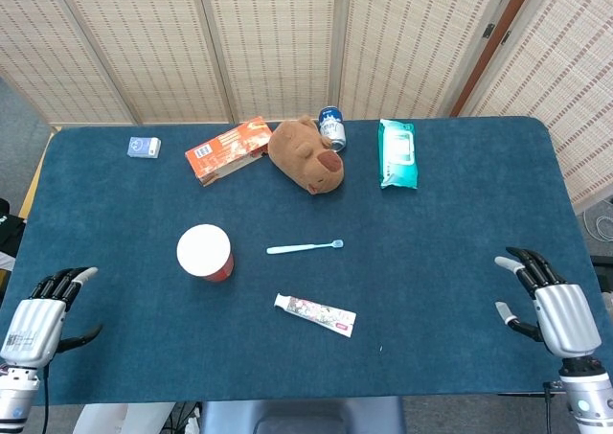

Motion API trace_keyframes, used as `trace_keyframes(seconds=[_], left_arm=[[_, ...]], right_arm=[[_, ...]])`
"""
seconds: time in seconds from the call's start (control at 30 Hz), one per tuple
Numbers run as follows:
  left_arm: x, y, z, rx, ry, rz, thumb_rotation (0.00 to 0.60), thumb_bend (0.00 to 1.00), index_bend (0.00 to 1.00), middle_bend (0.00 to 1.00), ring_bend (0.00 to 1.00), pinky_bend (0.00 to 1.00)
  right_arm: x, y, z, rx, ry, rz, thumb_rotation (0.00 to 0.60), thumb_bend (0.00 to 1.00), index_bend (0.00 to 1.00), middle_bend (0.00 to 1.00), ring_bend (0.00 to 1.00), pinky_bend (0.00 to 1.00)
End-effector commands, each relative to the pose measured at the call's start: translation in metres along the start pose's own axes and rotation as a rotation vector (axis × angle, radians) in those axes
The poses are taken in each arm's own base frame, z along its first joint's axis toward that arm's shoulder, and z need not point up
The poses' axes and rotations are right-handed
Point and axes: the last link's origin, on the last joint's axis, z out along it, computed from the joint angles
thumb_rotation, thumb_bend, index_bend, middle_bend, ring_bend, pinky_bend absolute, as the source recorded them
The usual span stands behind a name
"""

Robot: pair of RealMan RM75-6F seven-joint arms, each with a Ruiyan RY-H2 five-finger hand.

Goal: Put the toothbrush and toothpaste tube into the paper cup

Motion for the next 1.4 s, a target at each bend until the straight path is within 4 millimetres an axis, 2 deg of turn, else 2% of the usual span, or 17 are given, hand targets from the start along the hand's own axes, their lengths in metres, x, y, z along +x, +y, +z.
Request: trace_keyframes(seconds=[0.03,0.2,0.3,0.5,0.6,0.73,0.87,1.17,1.4], left_arm=[[-0.001,0.0,0.005,-0.006,-0.017,0.005,0.6,0.15,0.16,0.19,0.16,0.2],[-0.005,-0.001,0.01,-0.005,-0.029,0.011,0.6,0.15,0.16,0.19,0.15,0.2],[-0.007,0.002,0.015,-0.035,-0.048,0.019,0.6,0.15,0.15,0.18,0.15,0.2],[-0.006,0.015,0.029,-0.124,-0.03,0.023,0.6,0.0,0.0,0.12,0.13,0.19],[-0.008,0.023,0.039,-0.166,-0.002,0.015,0.6,0.0,0.0,0.09,0.11,0.16],[-0.013,0.033,0.058,-0.203,0.015,0.038,0.6,0.0,0.0,0.01,0.02,0.08],[-0.019,0.04,0.079,-0.232,-0.01,0.086,0.6,0.0,0.0,0.0,0.0,0.01],[-0.036,0.041,0.111,-0.283,0.012,0.155,0.6,0.0,0.0,0.0,0.0,0.0],[-0.04,0.042,0.124,-0.3,0.033,0.132,0.6,0.0,0.0,0.0,0.0,0.0]], right_arm=[[0.007,-0.008,0.002,0.0,0.0,-0.018,0.6,0.23,0.27,0.19,0.16,0.48],[0.018,-0.018,0.007,0.005,0.015,-0.03,0.6,0.23,0.27,0.19,0.16,0.48],[0.016,-0.016,0.007,0.001,0.012,-0.032,0.6,0.23,0.27,0.19,0.16,0.48],[0.012,-0.016,0.002,0.008,0.009,-0.029,0.6,0.23,0.27,0.19,0.16,0.48],[0.013,-0.018,0.002,0.023,0.011,-0.036,0.6,0.23,0.27,0.19,0.16,0.48],[0.018,-0.021,0.003,0.036,0.022,-0.045,0.6,0.23,0.27,0.19,0.16,0.47],[0.024,-0.02,0.003,0.034,0.043,-0.046,0.6,0.23,0.27,0.19,0.16,0.47],[0.023,-0.015,0.001,0.013,0.042,-0.043,0.6,0.23,0.27,0.19,0.16,0.47],[0.023,-0.014,0.002,0.013,0.04,-0.04,0.6,0.23,0.27,0.19,0.16,0.47]])
